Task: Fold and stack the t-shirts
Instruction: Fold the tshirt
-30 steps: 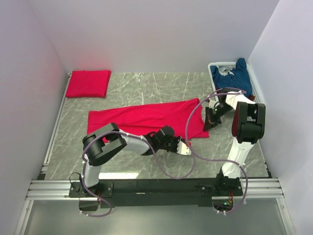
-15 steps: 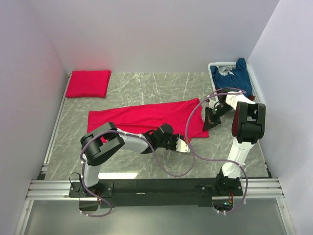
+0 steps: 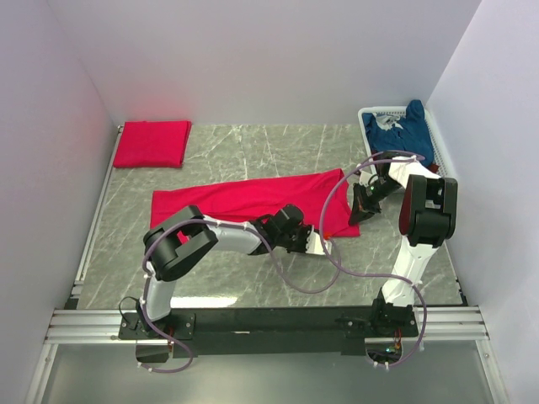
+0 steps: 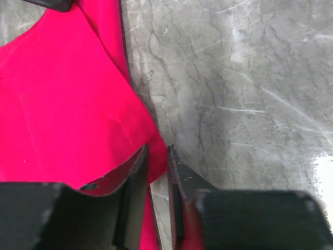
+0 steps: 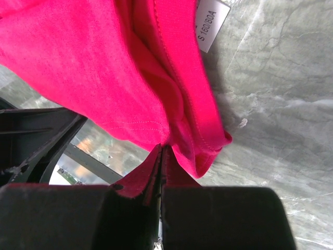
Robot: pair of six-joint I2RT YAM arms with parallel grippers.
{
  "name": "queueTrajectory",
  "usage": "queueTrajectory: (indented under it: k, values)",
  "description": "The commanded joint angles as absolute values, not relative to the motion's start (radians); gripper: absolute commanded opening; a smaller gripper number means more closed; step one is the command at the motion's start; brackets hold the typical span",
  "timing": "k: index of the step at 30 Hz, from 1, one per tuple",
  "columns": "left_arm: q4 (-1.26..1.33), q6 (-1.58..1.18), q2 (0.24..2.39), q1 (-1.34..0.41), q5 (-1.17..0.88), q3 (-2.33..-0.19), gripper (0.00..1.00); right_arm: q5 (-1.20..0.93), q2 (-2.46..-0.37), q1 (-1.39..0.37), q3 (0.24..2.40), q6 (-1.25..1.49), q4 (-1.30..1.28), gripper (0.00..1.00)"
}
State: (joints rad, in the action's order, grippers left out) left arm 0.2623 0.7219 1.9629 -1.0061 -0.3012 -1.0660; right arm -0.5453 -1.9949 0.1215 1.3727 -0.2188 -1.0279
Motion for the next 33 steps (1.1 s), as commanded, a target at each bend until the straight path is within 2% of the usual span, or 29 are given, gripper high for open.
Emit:
queueTrajectory:
  k: [1, 12, 20, 33]
  values:
    - [0.184, 0.744, 1.990, -0.997, -0.354, -1.117, 0.25, -0.569, -1.971, 0.129, 1.414, -0.233, -1.042, 0.00]
    - [0.117, 0.752, 1.950, -0.988, -0.400, -1.131, 0.01, -0.592, -1.962, 0.129, 1.442, -0.232, -1.061, 0.00]
    - [0.038, 0.709, 1.884, -0.913, -0.439, -1.229, 0.01, -0.640, -1.968, 0.129, 1.509, -0.226, -1.088, 0.00]
    - [0.012, 0.716, 1.921, -0.804, -0.465, -1.362, 0.00, -0.709, -1.991, 0.129, 1.549, -0.193, -1.086, 0.00]
